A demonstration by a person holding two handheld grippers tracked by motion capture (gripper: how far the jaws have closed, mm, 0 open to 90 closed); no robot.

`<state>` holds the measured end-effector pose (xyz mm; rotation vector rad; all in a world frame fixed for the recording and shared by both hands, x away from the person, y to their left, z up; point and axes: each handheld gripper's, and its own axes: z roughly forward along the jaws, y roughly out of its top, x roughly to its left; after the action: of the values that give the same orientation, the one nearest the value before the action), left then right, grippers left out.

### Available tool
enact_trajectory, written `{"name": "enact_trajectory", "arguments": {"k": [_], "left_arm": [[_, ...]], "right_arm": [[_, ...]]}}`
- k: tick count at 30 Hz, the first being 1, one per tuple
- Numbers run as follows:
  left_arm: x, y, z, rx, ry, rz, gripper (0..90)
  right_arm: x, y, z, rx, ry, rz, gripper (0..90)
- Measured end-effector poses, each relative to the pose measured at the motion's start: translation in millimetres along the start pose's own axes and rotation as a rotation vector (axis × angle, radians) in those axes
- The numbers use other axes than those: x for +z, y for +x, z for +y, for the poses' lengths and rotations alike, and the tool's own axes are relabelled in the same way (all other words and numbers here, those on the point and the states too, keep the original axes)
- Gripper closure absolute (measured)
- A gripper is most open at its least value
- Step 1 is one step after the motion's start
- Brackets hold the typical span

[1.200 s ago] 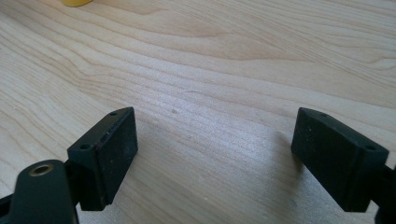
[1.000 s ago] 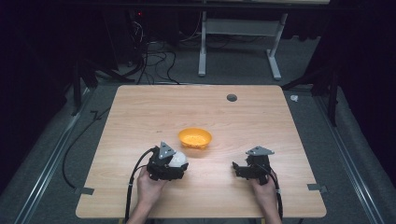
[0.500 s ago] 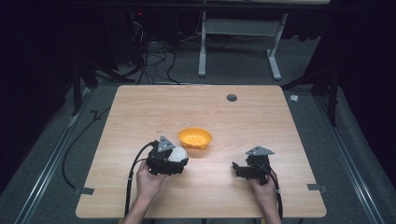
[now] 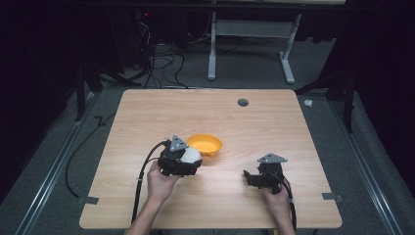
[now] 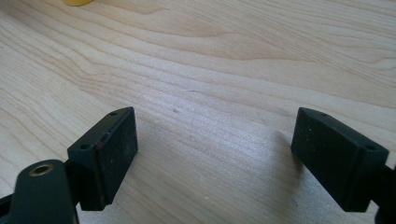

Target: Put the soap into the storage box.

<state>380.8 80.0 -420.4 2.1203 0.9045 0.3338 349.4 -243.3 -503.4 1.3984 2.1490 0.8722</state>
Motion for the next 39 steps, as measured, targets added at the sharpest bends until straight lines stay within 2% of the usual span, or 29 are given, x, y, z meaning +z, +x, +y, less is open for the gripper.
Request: {"name": "enact_trajectory", "arguments": {"k": [4,10,14,19,22,24,27,33,39], "left_arm": [[1.9,0.4,7.0,-0.003,-0.01,-0.012,24.2],[5.1,1.0,15.3,0.014,-0.002,-0.012,24.2],[8.5,5.7,19.6,0.0,-0.004,-0.008,24.2],[14.6,9.0,25.2,-0.029,-0.011,-0.053,24.2],[18.0,9.2,28.5,-0.024,-0.008,-0.057,24.2],[21.0,11.5,30.8,-0.035,-0.011,-0.066,24.2],[24.9,13.1,34.7,-0.031,-0.007,-0.051,24.2],[32.5,16.2,41.7,-0.032,-0.003,-0.047,24.2],[44.4,17.7,45.0,-0.027,0.026,-0.02,24.2]], "right_arm": [[0.0,0.0,0.0,0.0,0.0,0.0,15.3],[0.0,0.0,0.0,0.0,0.0,0.0,15.3],[-0.1,0.0,0.0,0.0,0.002,0.001,15.2],[0.0,0.2,0.0,-0.005,0.0,0.005,15.3],[0.0,0.1,0.0,-0.005,0.0,0.005,15.2],[0.0,0.1,0.0,-0.005,0.0,0.005,15.3],[0.0,0.2,0.0,-0.005,0.0,0.004,15.3],[-0.1,0.1,0.1,-0.005,0.002,0.004,15.3],[0.1,0.0,0.2,-0.004,0.002,0.003,15.3]]}}
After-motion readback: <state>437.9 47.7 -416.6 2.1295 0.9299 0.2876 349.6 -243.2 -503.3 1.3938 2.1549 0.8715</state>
